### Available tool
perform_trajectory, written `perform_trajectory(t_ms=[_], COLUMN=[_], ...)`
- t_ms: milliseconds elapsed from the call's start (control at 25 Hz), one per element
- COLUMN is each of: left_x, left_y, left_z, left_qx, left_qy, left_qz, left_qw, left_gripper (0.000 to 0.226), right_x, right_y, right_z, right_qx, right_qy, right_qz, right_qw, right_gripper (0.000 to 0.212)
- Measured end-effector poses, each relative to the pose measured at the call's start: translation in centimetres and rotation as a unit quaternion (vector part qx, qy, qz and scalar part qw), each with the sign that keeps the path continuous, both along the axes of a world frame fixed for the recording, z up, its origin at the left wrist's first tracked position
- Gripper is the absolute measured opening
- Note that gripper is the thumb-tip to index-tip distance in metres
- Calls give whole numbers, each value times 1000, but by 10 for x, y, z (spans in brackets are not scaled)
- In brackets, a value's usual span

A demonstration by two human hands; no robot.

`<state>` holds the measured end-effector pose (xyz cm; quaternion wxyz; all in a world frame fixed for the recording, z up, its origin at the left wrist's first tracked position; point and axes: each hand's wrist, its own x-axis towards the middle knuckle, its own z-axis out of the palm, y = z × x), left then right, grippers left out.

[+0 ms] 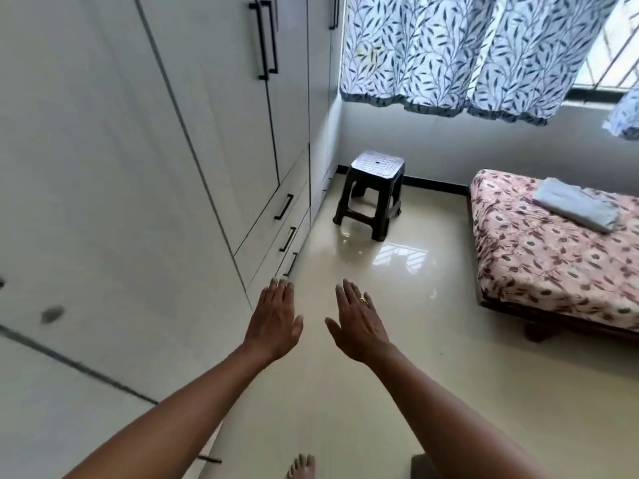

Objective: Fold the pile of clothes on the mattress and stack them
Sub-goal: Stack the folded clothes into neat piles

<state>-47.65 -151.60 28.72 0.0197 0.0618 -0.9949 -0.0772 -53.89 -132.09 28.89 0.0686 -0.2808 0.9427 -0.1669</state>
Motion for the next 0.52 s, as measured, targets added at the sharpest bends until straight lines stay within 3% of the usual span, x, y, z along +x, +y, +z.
perform_trajectory(t_ms=[240, 520], left_x=[-177, -335], left_y=[-24, -47], left_z=[-26, -44], left_qx=[10, 50], left_qy=[-24, -31], left_qz=[-14, 133], left_qw=[1000, 989], left_gripper=[72, 73], right_x=[-180, -396], right_y=[-18, -66], right_z=[-23, -39], right_qx=[26, 56], right_qy=[-51, -83], right_qz=[2, 143], right_qw=[998, 985], right_gripper=[71, 73])
